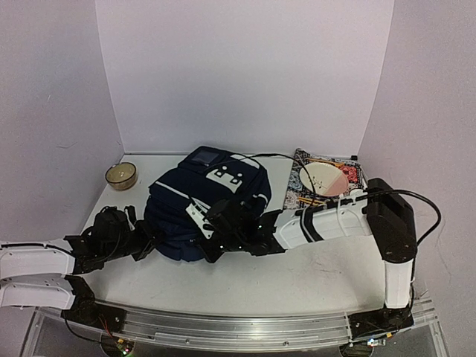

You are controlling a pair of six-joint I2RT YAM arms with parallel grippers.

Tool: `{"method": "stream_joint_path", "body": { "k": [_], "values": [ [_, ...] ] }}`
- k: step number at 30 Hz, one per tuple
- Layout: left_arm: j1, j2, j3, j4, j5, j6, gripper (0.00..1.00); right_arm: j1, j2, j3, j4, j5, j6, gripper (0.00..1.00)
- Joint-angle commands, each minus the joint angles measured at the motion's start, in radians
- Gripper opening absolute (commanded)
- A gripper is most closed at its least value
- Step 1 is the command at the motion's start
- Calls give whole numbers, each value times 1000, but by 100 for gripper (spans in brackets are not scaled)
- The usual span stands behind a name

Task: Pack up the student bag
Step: Zip the student bag into the largest pocket of the bag.

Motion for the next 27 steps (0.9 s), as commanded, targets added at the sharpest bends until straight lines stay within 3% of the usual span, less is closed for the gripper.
{"method": "stream_joint_path", "body": {
  "k": [1,15,20,24,27],
  "values": [
    [23,-67,57,-105,-178,60,0,-125,-91,-109,-142,122,33,0],
    [23,-150,73,-249,-180,86,0,-309,-92,-195,-142,202,122,0],
    [23,-125,76,-248,-142,103,3,-318,-122,-210,-129,145,130,1],
    [23,-144,88,-251,-155,132,17,-319,-182,-244,-97,93,129,12],
    [23,-151,112,-271,-174,168,31,-318,-233,-261,-95,80,126,35]
  ]
}}
